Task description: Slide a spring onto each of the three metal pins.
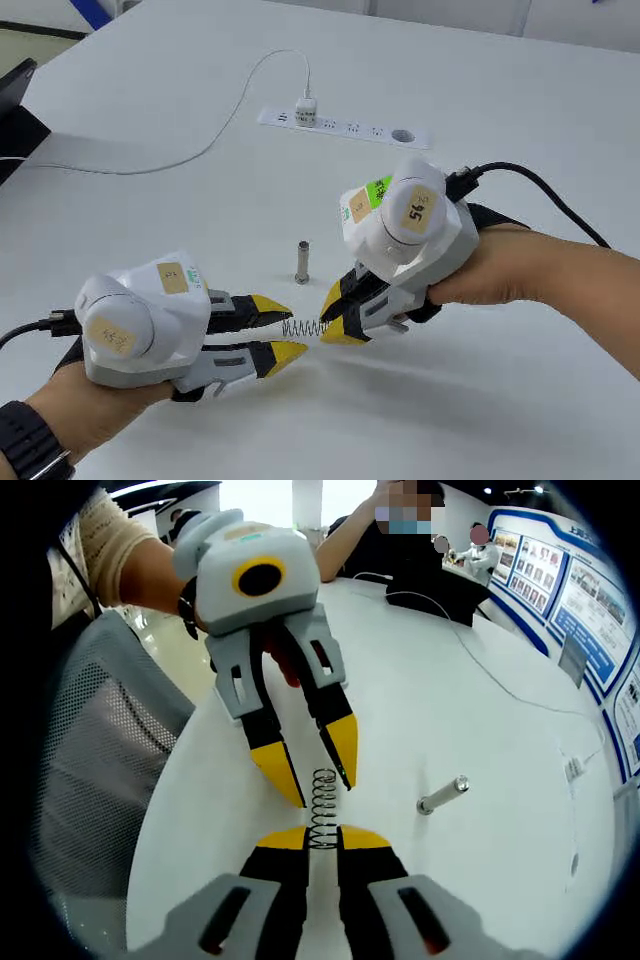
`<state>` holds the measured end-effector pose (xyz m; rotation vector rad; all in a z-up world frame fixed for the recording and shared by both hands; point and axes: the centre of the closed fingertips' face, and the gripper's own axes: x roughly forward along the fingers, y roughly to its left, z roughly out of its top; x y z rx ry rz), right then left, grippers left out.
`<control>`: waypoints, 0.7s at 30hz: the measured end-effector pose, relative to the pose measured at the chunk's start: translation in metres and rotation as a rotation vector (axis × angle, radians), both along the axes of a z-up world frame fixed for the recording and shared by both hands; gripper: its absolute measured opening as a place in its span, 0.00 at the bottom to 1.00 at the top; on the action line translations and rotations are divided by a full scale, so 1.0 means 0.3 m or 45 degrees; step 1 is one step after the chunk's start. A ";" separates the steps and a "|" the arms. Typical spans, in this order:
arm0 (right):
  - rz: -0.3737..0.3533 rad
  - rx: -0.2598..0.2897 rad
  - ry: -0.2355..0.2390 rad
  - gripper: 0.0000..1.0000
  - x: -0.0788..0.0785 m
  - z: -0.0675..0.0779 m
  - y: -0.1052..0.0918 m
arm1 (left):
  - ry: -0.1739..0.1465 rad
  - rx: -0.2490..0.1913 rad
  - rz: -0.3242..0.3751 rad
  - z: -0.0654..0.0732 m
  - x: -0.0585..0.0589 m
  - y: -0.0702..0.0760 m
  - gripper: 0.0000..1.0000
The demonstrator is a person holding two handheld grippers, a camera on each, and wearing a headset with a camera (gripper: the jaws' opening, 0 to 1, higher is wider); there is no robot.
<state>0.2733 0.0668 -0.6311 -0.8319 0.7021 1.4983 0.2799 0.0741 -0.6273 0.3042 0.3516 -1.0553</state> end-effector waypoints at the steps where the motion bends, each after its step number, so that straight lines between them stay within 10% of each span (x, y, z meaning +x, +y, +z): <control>1: 0.002 0.000 -0.001 0.11 0.001 0.000 0.000 | -0.003 0.003 -0.003 -0.001 0.000 -0.001 0.18; 21: 0.017 0.042 0.007 0.11 -0.013 0.071 0.018 | -0.030 0.021 -0.013 -0.003 0.003 -0.006 0.12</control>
